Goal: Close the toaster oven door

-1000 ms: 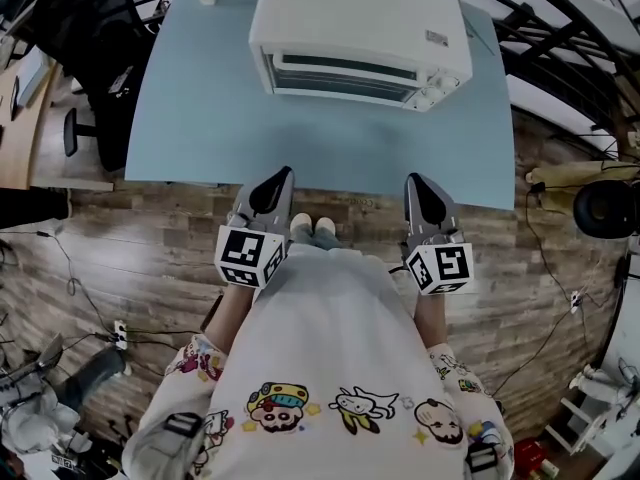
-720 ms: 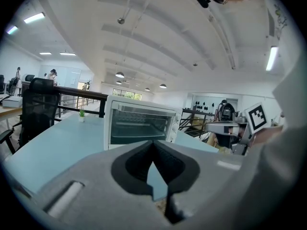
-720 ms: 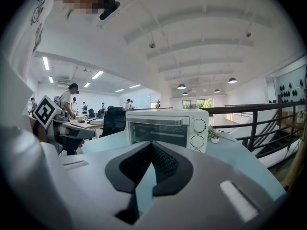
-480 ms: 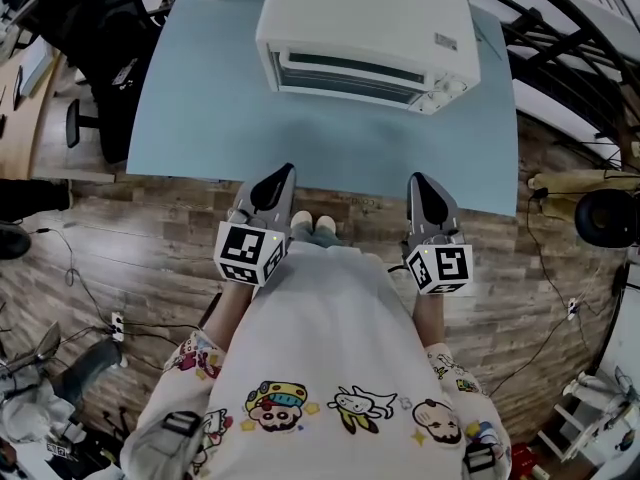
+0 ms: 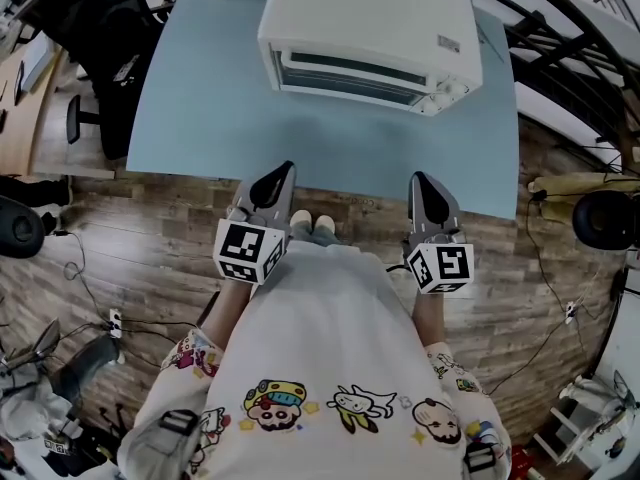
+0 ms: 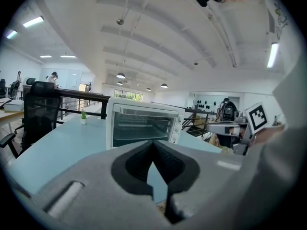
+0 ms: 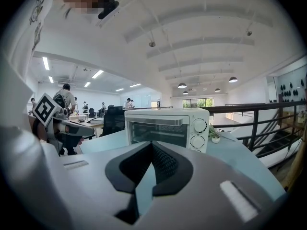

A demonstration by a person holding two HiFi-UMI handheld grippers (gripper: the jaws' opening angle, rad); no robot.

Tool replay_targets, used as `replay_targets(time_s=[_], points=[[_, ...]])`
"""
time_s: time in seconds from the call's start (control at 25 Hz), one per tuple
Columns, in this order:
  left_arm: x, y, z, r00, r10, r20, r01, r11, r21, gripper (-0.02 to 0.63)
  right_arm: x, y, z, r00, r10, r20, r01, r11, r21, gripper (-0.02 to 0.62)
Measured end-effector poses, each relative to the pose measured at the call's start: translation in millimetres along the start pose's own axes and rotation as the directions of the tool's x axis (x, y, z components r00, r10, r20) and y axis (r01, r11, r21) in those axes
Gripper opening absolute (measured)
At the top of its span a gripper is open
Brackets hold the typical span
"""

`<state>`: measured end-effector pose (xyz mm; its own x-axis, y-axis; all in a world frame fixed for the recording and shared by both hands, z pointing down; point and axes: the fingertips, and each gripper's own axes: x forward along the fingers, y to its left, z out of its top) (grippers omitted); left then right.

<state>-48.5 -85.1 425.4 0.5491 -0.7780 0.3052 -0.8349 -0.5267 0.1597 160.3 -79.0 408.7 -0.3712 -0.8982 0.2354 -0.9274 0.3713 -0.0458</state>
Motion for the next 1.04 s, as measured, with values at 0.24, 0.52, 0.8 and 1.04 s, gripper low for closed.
replay_targets(time_s=[0.24, 0.52, 0.8, 1.04], points=[[0, 1, 1, 1.000, 0.002, 0.002, -0.002, 1.000, 0.001, -0.002, 2, 4, -3, 1.000, 0.010, -0.009, -0.010, 1.000, -0.001, 0.009], [3, 4, 1, 1.000, -0.001, -0.001, 0.001, 1.000, 0.003, -0.002, 3, 3, -3, 1.000, -0.001, -0.011, 0.001, 1.000, 0.005, 0.009], [7, 6, 2, 1.000, -0.010, -0.002, 0.010, 1.000, 0.010, -0.002, 6, 0, -3, 1.000, -0.003, -0.015, 0.003, 1.000, 0.003, 0.009], [8, 13, 7, 1.000, -0.016, 0.007, 0.016, 0.999, 0.033, -0.002, 7, -2, 0, 1.000, -0.008, -0.007, 0.008, 1.000, 0.000, 0.009]])
